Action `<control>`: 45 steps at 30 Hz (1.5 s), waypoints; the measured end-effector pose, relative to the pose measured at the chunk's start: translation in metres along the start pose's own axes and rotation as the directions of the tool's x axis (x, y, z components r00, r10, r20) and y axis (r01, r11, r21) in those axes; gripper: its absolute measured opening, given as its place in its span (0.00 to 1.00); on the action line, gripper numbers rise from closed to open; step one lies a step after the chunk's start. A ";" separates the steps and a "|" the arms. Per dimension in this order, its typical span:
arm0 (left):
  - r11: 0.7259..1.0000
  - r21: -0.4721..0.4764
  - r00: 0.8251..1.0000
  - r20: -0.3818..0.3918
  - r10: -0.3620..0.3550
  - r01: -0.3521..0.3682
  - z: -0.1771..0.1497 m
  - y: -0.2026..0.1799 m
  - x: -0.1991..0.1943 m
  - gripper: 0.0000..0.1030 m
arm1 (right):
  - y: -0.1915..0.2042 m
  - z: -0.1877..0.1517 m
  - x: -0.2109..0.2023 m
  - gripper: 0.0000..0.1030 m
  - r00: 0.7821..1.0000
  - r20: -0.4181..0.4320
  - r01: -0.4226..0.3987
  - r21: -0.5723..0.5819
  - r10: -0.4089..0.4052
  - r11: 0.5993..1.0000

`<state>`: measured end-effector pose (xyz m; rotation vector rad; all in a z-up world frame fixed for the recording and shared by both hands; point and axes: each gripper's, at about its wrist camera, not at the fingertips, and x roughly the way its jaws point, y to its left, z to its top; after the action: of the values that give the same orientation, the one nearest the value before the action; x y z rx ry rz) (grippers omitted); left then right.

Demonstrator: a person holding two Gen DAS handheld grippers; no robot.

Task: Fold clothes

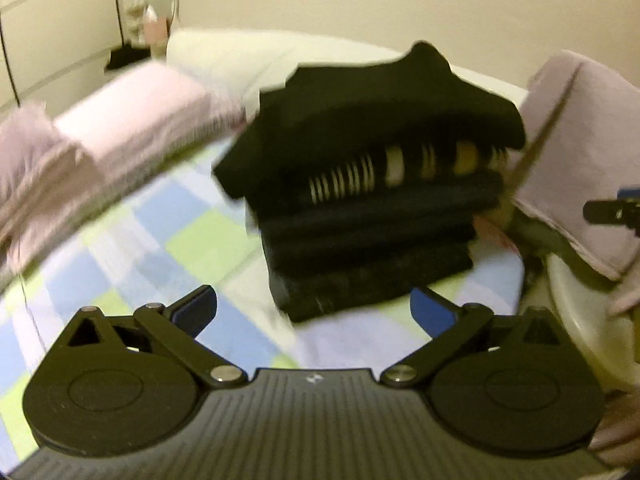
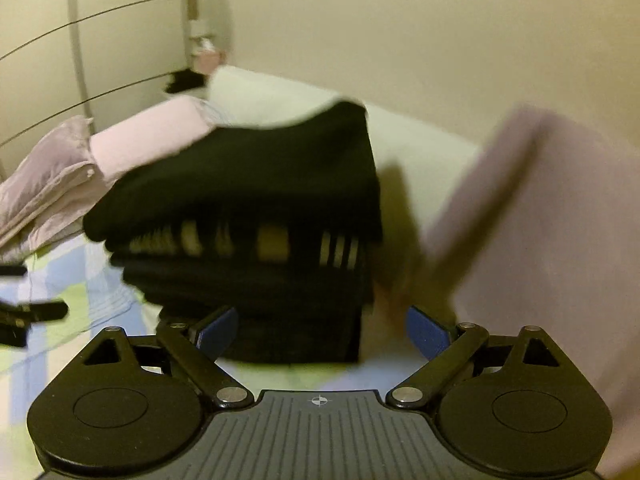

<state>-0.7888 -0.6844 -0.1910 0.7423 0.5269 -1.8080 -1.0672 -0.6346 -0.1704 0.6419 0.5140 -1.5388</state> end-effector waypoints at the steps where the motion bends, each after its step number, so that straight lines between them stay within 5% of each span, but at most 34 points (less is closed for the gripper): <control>1: 1.000 -0.006 1.000 0.004 -0.002 0.002 -0.007 0.001 -0.009 0.99 | 0.005 -0.009 -0.007 0.91 1.000 -0.016 0.012 0.035 -0.012 0.999; 12: 0.998 -0.055 1.000 0.000 -0.022 0.022 -0.031 -0.003 -0.070 0.98 | 0.043 -0.051 -0.084 0.91 0.998 -0.038 0.047 0.119 -0.043 0.992; 17: 0.989 -0.105 0.994 0.042 -0.103 0.106 -0.032 -0.008 -0.077 0.98 | 0.048 -0.049 -0.090 0.91 0.999 -0.028 0.030 0.098 -0.027 0.995; 26: 0.998 0.000 0.994 0.086 -0.066 0.066 -0.028 -0.048 -0.085 0.97 | 0.028 -0.042 -0.091 0.91 0.999 -0.038 -0.005 0.038 0.007 0.999; 33: 0.999 -0.032 0.999 0.012 0.037 -0.036 -0.028 -0.065 -0.077 0.98 | 0.011 -0.046 -0.088 0.91 0.998 -0.053 -0.040 0.027 0.042 0.999; 45: 0.987 -0.151 0.998 0.020 0.052 -0.049 -0.030 -0.066 -0.079 0.98 | 0.005 -0.046 -0.087 0.91 0.996 -0.049 -0.080 0.016 0.080 0.997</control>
<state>-0.8247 -0.5894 -0.1569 0.6245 0.6161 -1.7075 -1.0568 -0.5402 -0.1456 0.7049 0.5096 -1.4552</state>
